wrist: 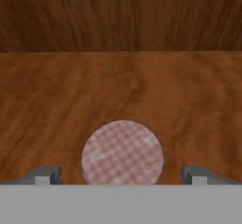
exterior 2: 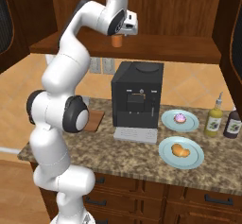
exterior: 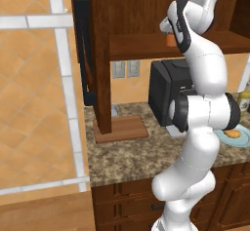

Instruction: From the different types of pastries on the counter, select a croissant and place it on the cutting board. Then retrieve a jar of jam from the cabinet and place it alongside the croissant on the cutting board.

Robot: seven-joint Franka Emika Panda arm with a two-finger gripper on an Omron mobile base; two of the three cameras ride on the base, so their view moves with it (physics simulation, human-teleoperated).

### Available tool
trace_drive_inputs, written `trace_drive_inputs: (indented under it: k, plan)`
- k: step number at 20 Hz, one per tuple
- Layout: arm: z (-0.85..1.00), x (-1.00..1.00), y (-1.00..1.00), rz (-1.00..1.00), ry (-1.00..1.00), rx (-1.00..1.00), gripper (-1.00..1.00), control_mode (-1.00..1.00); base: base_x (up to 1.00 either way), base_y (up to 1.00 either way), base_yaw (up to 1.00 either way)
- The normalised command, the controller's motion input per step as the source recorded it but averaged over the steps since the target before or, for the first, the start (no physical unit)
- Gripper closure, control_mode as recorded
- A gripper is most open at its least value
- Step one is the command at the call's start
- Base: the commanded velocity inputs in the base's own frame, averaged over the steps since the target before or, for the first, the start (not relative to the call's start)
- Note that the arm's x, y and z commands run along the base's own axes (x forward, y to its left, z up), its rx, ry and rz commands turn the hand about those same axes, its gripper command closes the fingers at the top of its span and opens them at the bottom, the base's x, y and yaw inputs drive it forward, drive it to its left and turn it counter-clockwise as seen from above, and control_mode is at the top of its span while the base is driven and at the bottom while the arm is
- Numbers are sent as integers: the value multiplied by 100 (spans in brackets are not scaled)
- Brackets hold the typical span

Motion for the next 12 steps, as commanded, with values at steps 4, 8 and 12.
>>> trace_drive_inputs:
  k: [4,8,12]
  plan:
    - [-8,0,0,0,4,-6,-100,-100,0,0,0]
    - [0,16,0,0,5,-2,-100,-100,0,0,0]
    - [-37,30,3,0,22,-8,-100,-100,0,0,0]
